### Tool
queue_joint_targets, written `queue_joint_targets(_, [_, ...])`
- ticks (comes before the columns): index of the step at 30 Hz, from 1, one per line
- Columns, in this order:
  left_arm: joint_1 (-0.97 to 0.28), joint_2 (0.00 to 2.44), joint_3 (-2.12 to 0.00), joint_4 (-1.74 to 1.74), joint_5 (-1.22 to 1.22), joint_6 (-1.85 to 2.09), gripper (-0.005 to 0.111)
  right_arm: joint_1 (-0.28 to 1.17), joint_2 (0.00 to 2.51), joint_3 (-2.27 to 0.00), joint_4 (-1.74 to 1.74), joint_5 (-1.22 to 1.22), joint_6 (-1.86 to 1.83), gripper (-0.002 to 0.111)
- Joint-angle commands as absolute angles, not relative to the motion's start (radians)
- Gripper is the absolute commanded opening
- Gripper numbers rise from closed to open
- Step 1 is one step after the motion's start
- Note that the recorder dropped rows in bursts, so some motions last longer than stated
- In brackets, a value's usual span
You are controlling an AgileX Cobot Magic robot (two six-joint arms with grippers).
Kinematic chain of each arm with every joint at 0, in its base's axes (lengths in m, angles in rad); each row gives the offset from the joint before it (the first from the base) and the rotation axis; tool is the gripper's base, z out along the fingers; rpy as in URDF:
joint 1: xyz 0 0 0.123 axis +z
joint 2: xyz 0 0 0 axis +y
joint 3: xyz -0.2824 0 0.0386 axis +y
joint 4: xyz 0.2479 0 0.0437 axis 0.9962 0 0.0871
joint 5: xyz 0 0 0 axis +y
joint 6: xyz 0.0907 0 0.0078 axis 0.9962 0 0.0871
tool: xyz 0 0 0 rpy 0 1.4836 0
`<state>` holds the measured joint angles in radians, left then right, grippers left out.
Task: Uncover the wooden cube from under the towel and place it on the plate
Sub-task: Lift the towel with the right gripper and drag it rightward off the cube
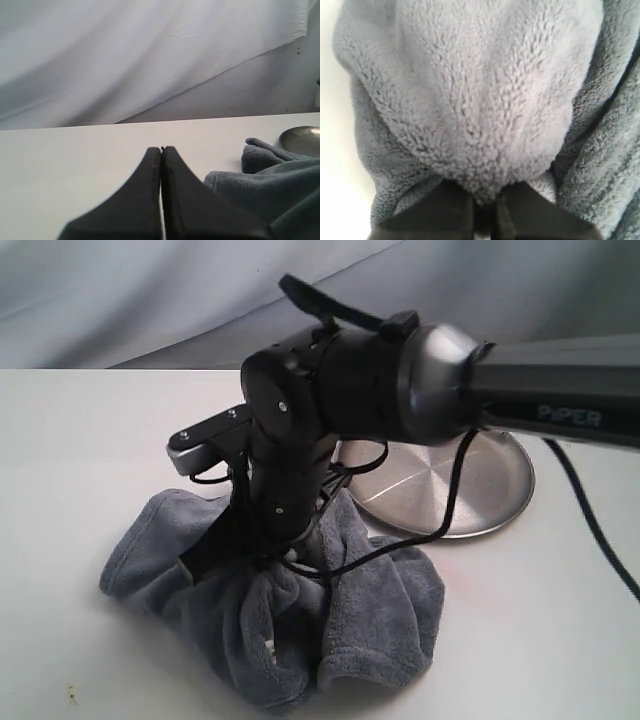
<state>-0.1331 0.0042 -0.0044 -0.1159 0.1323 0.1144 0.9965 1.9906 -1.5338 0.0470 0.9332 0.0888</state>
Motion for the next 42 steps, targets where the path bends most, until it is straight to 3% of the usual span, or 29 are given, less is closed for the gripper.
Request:
queue_joint_targets(1, [-0.138, 0.0, 0.0, -0.118, 0.132, 0.112, 0.0, 0.999, 1.904, -1.536, 0.038, 0.923, 0.086, 0.0])
queue_joint_targets(11, [-0.138, 0.0, 0.0, -0.118, 0.132, 0.112, 0.0, 0.999, 1.786, -1.538, -0.031, 0.872, 0.142, 0.0])
queue_joint_targets(42, [-0.138, 0.0, 0.0, -0.118, 0.132, 0.112, 0.0, 0.999, 1.545, -1.52, -0.284, 1.07, 0.27, 0.0])
